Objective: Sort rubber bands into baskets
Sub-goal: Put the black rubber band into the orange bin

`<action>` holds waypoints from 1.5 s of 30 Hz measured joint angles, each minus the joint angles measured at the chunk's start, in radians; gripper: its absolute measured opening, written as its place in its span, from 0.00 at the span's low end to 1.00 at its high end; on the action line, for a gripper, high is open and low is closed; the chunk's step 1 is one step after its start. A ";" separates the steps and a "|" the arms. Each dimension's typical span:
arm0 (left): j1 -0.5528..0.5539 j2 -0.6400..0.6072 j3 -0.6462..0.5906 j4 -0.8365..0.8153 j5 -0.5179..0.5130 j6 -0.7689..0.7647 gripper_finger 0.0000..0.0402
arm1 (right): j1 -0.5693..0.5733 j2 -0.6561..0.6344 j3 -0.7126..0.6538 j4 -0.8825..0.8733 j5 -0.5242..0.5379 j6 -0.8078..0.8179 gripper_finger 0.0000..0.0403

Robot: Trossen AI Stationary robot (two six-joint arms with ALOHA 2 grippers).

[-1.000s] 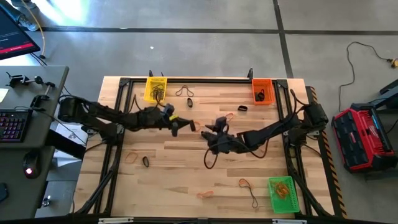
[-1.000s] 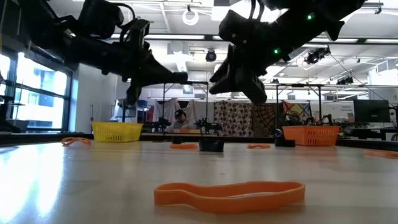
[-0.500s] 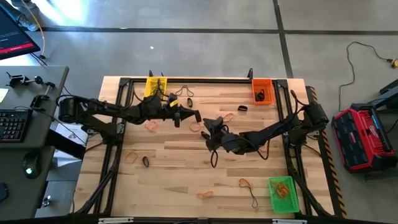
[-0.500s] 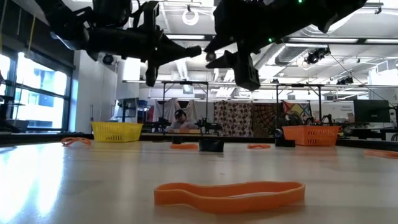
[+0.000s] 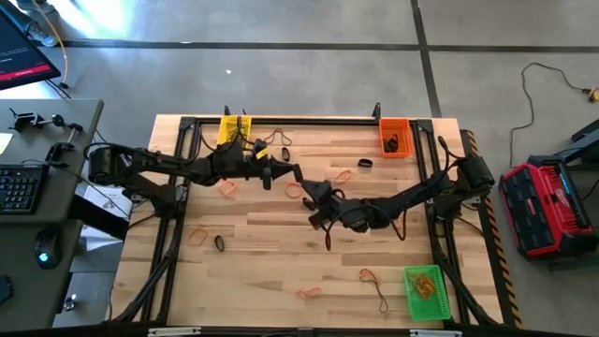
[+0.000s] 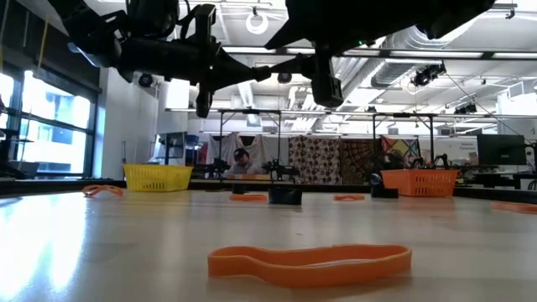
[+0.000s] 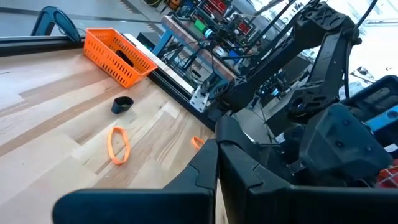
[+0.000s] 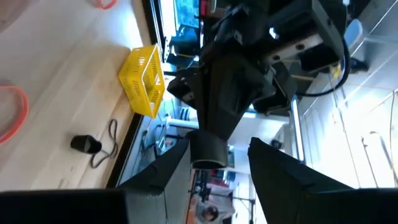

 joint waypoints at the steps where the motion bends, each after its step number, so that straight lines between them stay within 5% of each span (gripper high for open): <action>1: 0.000 0.000 0.000 0.000 0.000 -0.001 0.00 | 0.000 0.000 0.000 0.000 -0.005 -0.007 0.38; 22: -0.019 0.000 0.000 0.016 0.038 -0.027 0.00 | -0.050 0.000 0.000 -0.015 -0.113 -0.056 0.38; 26: -0.022 0.000 0.000 0.015 0.034 -0.026 0.00 | -0.050 0.000 0.000 -0.009 -0.147 -0.055 0.30; 32: -0.022 0.000 0.001 0.004 0.034 0.000 0.00 | -0.050 0.000 0.000 -0.006 -0.119 -0.003 0.04; 45: -0.023 0.002 0.001 -0.016 0.048 0.134 0.09 | -0.050 0.000 0.000 0.005 -0.096 0.137 0.01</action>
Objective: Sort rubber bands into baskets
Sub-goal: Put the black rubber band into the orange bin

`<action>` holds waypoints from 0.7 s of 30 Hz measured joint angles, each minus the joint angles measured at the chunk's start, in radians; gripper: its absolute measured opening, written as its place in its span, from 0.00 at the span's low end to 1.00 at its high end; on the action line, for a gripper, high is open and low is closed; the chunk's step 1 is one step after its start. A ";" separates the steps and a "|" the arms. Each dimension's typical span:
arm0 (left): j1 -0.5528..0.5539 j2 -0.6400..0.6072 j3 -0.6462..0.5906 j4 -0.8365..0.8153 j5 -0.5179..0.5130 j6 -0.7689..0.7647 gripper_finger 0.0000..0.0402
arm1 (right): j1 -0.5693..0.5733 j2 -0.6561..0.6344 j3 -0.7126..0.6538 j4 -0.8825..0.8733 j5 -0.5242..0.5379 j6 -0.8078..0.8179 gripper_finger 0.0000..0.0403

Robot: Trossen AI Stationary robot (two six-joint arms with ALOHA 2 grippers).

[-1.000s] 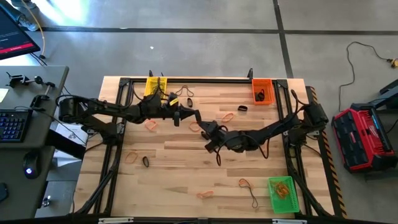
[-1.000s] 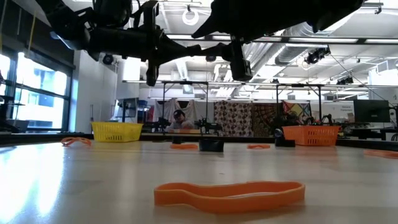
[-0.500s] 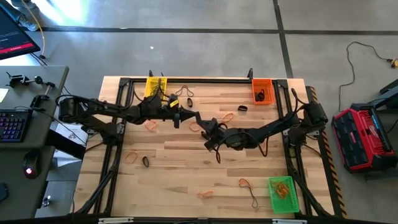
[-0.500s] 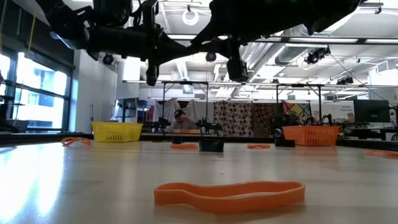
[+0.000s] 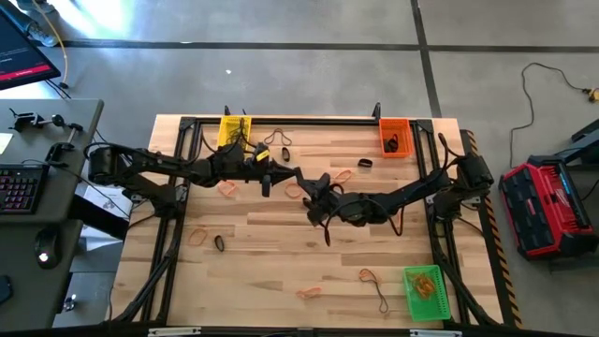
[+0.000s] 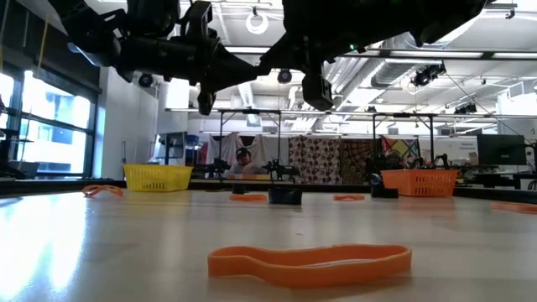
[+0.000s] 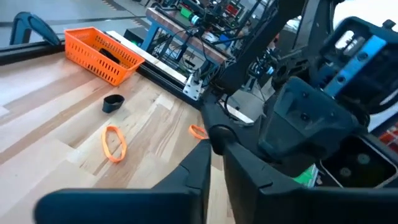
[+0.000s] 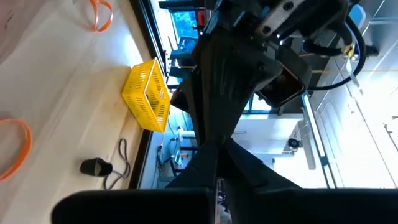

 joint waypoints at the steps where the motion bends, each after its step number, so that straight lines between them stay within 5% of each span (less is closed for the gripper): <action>1: 0.000 0.000 0.000 0.000 0.004 0.011 0.11 | 0.000 0.000 0.000 0.000 0.005 0.005 0.01; 12: -0.014 0.000 -0.005 -0.004 -0.076 0.151 0.35 | -0.001 0.000 0.000 0.000 0.106 0.066 0.00; 21: -0.025 0.000 -0.006 -0.064 -0.162 0.247 0.40 | -0.073 -0.024 0.000 -0.012 0.248 0.179 0.00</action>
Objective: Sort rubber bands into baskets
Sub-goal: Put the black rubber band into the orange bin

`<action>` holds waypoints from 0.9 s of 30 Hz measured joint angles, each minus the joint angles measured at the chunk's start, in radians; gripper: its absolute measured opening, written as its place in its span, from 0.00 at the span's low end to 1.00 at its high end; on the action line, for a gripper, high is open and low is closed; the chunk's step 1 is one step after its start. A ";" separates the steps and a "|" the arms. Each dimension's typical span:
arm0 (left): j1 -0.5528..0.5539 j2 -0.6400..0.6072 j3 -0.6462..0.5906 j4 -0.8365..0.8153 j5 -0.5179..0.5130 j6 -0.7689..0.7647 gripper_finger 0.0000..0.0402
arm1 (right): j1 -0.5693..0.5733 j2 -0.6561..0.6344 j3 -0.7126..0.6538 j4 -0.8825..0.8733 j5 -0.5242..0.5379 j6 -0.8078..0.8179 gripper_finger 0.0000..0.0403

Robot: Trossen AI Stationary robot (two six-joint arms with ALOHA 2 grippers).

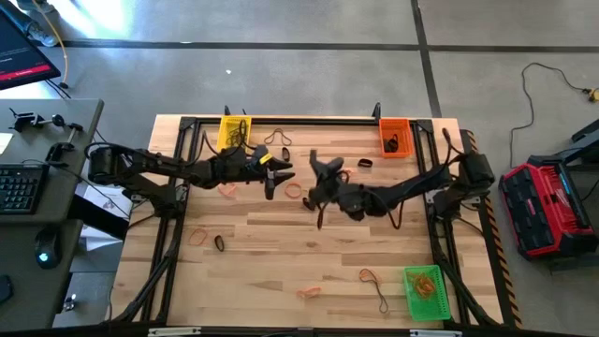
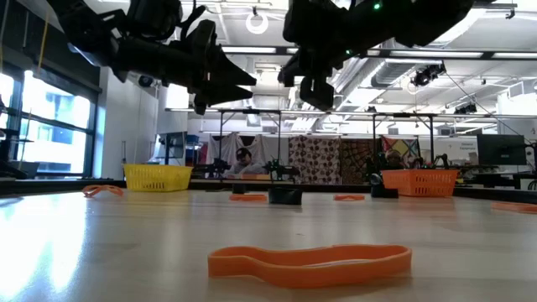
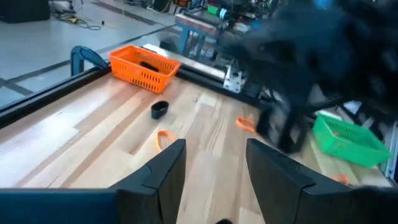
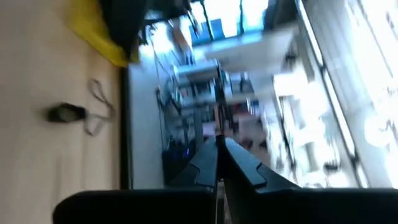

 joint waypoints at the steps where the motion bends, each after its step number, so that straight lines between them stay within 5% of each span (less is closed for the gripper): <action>1: -0.003 0.000 0.000 -0.009 -0.011 0.008 0.40 | -0.022 -0.011 0.000 -0.001 0.012 0.023 0.00; 15: -0.013 0.000 -0.157 0.165 -0.098 -0.035 0.40 | -0.362 -0.208 0.000 -0.516 -0.079 0.605 0.00; 27: -0.013 0.000 -0.182 0.175 -0.111 -0.030 0.40 | -0.518 -0.254 -0.001 -0.882 -0.090 1.018 0.00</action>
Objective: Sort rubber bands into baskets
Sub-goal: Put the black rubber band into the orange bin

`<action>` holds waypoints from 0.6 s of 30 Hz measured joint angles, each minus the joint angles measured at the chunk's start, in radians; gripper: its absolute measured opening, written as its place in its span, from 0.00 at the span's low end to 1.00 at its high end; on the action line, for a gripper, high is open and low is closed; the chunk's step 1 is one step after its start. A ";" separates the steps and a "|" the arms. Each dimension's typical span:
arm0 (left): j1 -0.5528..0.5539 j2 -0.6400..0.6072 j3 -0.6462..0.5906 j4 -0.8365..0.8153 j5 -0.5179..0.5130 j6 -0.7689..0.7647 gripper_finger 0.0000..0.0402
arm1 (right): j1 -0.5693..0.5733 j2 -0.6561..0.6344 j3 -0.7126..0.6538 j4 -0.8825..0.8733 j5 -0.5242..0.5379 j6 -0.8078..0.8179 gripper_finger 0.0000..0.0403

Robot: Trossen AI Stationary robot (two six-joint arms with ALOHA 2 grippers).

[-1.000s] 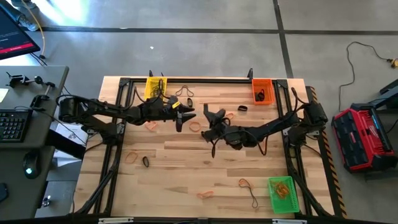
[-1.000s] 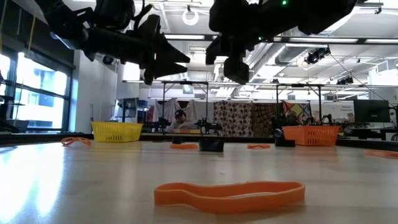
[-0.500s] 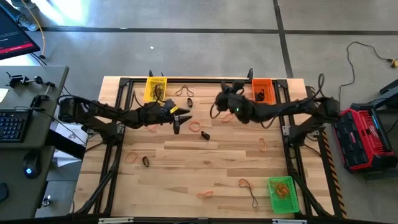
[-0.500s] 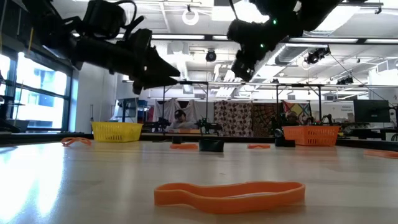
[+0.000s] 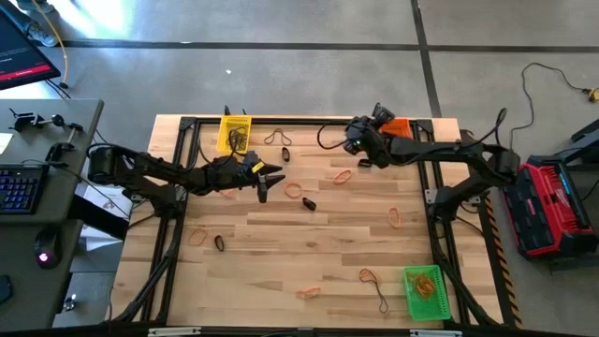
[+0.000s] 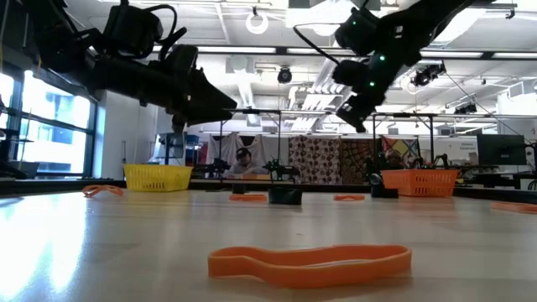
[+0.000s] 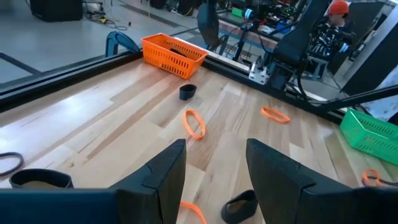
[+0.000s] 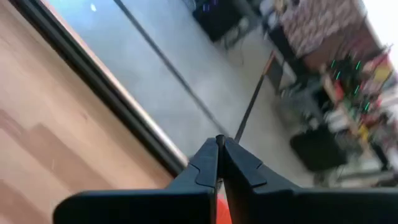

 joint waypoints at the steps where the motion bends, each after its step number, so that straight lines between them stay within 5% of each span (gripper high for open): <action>1: 0.000 0.000 0.000 0.000 0.000 0.004 0.40 | -0.009 -0.012 0.000 -0.045 -0.007 0.045 0.00; 10: 0.000 0.000 0.000 0.000 -0.026 0.016 0.40 | -0.138 -0.145 0.000 -0.411 -0.130 0.369 0.00; 18: 0.000 0.000 0.000 0.000 -0.026 0.016 0.40 | -0.274 -0.188 -0.001 -0.523 -0.319 0.471 0.00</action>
